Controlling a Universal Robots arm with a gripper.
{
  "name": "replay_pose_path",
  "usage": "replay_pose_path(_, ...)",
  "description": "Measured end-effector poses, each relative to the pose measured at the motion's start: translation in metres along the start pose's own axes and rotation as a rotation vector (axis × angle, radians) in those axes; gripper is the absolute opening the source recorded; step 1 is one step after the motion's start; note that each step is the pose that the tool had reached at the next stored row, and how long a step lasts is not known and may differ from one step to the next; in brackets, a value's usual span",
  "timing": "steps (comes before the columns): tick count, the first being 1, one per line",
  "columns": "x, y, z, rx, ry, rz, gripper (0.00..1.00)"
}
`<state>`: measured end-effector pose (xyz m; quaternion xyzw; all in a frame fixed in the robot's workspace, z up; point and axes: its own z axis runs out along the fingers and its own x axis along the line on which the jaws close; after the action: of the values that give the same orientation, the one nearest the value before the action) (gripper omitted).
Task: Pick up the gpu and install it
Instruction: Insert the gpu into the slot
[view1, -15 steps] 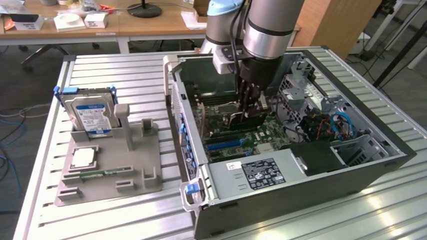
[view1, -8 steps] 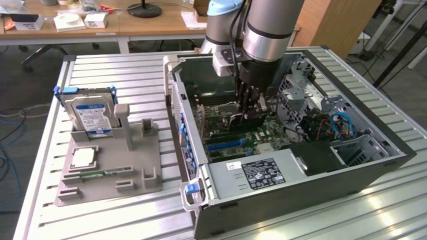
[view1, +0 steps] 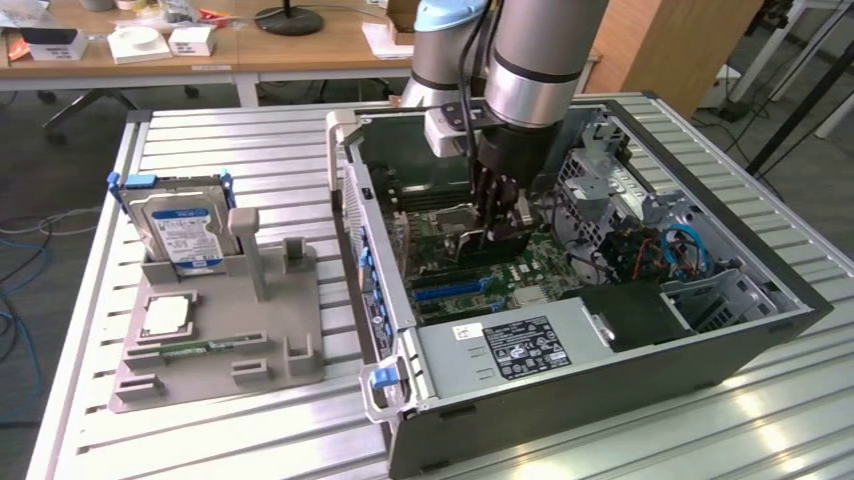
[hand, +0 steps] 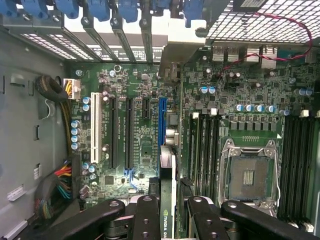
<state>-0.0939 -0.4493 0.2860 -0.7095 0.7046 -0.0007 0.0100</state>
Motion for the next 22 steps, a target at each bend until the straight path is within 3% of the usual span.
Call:
replay_pose_path(9,0.0001,0.0001,0.0037,-0.0001,0.0002,0.000,0.27)
replay_pose_path(15,0.0000,0.0045,0.0037,0.0000,0.0000,0.000,0.27)
replay_pose_path(22,0.0063,0.0052,0.0036,0.0000,0.0000,0.000,0.27)
